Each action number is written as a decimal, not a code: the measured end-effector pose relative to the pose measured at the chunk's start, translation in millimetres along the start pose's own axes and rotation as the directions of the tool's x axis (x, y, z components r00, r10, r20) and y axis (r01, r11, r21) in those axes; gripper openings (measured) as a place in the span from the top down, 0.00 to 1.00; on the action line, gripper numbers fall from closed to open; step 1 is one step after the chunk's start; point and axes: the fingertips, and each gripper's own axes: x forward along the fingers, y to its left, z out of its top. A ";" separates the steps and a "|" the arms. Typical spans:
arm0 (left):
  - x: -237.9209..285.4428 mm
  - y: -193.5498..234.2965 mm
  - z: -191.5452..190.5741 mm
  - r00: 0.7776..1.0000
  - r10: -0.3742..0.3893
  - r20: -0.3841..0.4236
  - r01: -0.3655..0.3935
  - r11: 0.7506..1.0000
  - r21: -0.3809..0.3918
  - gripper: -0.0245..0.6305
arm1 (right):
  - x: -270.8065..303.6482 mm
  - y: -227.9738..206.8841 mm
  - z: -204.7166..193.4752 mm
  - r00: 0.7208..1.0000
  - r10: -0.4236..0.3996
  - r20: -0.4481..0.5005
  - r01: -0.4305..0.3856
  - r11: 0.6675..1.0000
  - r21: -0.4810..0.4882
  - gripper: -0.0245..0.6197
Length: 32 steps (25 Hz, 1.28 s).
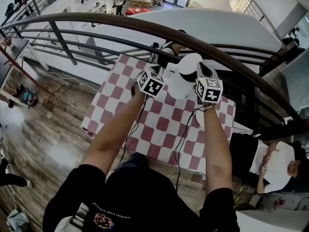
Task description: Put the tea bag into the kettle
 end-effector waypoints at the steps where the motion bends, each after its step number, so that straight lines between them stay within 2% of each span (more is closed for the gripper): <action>1: 0.4 -0.8 -0.9 1.000 -0.001 -0.002 0.001 1.000 0.001 0.96 | -0.7 -0.9 -2.2 1.000 -0.003 -0.001 0.003 1.000 0.005 0.94; 16: 5.1 2.0 -6.3 1.000 0.004 -0.015 -0.004 1.000 -0.005 0.96 | -3.3 -11.3 -19.5 0.999 -0.037 0.006 0.037 0.999 0.036 0.94; 20: 7.4 -0.3 -5.7 1.000 0.001 -0.016 -0.001 1.000 -0.006 0.96 | -5.0 -17.0 -31.7 0.999 -0.048 -0.020 0.049 0.998 0.049 0.94; 25: 11.1 -4.1 -8.1 1.000 -0.005 -0.020 0.005 1.000 -0.007 0.96 | -8.2 -26.0 -65.9 0.994 -0.062 -0.087 0.069 0.994 0.080 0.94; 32: 18.4 -11.2 -9.7 0.999 -0.021 -0.025 0.021 1.000 -0.012 0.96 | -8.9 -26.6 -72.5 0.994 -0.069 -0.082 0.077 0.993 0.095 0.94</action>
